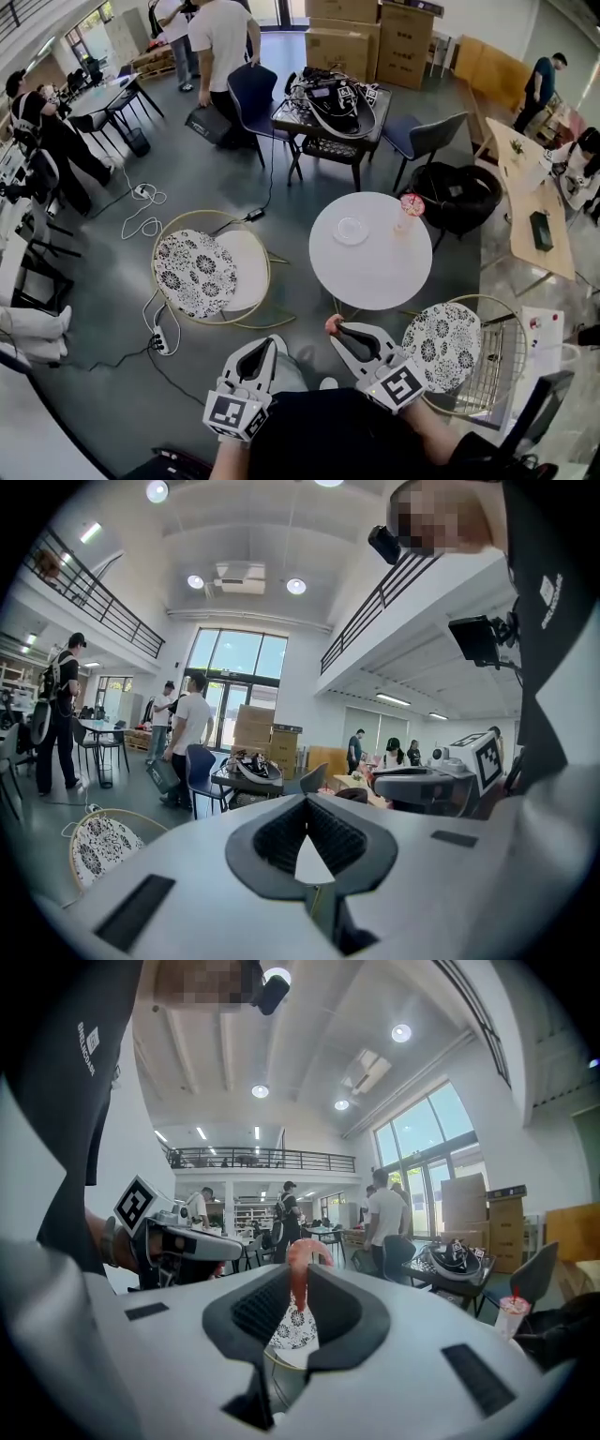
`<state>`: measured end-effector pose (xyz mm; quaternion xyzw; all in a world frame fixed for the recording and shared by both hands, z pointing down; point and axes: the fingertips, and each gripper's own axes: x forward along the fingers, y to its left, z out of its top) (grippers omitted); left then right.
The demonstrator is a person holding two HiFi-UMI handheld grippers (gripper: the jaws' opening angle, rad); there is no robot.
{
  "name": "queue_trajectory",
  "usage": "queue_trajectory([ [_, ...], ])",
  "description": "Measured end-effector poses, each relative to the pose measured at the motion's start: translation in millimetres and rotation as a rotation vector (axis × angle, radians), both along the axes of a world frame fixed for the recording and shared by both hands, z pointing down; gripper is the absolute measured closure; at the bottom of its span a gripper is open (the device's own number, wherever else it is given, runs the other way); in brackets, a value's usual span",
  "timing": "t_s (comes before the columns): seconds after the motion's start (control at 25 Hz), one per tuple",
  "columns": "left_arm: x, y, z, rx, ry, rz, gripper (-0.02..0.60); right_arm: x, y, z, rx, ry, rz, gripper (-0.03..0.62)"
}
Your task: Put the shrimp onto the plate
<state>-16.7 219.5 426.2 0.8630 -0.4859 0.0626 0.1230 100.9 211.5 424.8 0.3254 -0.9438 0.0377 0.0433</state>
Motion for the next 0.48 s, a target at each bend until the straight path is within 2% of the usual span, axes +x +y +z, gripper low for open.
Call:
queue_trajectory([
  [0.48,-33,-70,4,-0.020,0.012,0.062,0.577,-25,-64,7,-0.021,0.018,0.080,0.531],
])
